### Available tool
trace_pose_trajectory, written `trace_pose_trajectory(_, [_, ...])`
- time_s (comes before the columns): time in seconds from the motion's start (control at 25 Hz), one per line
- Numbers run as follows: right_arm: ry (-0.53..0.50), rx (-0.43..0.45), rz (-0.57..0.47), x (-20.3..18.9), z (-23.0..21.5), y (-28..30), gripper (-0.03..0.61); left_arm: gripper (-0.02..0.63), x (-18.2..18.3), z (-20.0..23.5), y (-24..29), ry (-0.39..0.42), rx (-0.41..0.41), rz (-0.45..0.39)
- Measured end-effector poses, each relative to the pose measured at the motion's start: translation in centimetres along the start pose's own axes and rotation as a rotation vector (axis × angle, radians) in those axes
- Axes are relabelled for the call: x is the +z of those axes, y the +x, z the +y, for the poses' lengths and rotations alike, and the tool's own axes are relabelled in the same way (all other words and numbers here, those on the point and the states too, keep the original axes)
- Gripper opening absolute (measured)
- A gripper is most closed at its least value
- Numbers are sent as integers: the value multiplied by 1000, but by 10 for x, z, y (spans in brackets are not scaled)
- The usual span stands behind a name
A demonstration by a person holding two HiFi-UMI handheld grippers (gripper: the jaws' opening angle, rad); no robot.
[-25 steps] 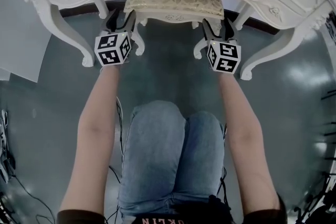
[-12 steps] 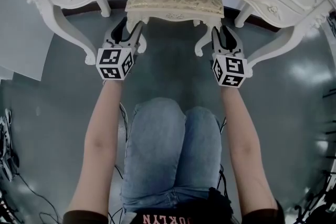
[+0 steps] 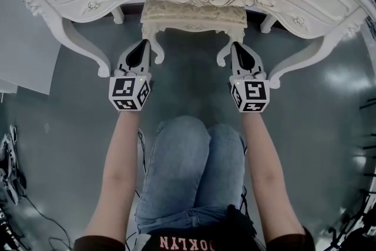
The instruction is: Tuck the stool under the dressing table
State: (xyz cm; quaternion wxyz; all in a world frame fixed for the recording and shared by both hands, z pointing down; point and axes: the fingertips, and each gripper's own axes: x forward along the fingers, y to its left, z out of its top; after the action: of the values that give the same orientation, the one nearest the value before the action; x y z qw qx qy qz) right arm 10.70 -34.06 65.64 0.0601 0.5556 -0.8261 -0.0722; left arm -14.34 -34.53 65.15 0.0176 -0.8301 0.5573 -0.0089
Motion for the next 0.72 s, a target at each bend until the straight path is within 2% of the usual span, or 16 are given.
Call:
trace_pose_trajectory(0.24, [19,27,41,20,7,-2,-2,6,19,-13,-3,8,-32,77])
trace_pose_trajectory(0.72, [102,50,183,83,8,-25,-2,6,85,-30,-21,-62,-54,208])
